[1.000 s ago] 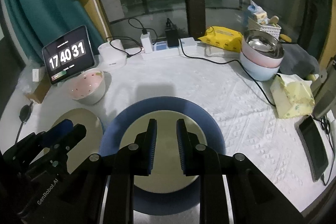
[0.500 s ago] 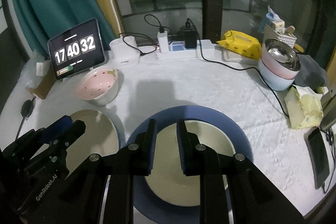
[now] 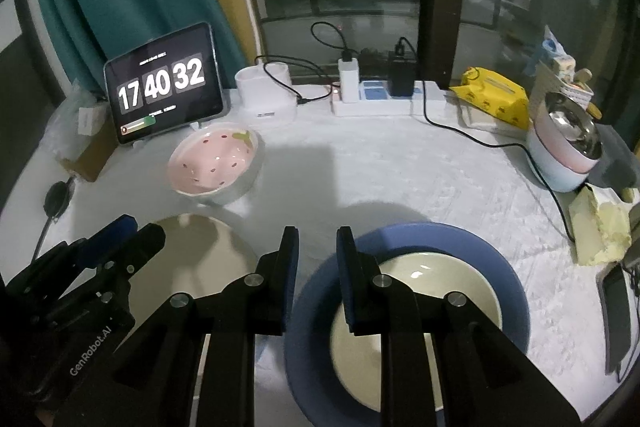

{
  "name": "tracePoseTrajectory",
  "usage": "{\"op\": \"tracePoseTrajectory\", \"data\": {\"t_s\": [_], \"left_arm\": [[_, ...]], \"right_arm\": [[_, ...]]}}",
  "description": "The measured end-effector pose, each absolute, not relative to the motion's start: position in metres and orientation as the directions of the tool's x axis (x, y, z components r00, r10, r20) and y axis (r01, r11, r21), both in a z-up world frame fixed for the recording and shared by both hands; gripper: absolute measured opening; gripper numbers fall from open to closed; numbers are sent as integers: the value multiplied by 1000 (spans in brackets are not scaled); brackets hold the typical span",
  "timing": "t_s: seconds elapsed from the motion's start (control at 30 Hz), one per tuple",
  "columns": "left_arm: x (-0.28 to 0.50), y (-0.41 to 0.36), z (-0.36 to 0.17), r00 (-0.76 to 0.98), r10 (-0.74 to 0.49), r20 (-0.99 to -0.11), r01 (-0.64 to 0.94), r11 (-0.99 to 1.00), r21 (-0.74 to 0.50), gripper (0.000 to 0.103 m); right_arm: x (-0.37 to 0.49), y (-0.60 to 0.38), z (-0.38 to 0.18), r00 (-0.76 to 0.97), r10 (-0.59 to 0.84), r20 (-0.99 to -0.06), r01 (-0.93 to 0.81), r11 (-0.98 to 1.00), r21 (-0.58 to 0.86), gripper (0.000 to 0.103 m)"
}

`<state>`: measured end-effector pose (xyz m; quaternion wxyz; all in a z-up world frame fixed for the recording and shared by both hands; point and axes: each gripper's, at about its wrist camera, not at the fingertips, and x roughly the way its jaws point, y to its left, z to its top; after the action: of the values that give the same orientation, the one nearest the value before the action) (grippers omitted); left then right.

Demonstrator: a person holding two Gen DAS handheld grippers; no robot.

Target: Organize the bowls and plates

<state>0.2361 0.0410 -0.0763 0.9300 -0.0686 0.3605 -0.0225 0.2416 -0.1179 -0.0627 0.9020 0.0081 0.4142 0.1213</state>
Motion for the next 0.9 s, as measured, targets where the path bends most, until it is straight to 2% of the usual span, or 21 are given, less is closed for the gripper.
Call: {"op": "tracePoseTrajectory", "data": {"t_s": [0.13, 0.2, 0.9], "left_arm": [[239, 54, -76, 743, -82, -664, -21, 989, -145, 38], [242, 62, -76, 746, -81, -661, -25, 988, -150, 46], [287, 131, -91, 732, -64, -678, -88, 978, -188, 47]], "right_arm": [[247, -105, -61, 625, 229, -746, -223, 969, 110, 21], [250, -99, -61, 625, 229, -747, -226, 968, 107, 21], [295, -39, -69, 593, 232, -771, -271, 959, 80, 22]]}}
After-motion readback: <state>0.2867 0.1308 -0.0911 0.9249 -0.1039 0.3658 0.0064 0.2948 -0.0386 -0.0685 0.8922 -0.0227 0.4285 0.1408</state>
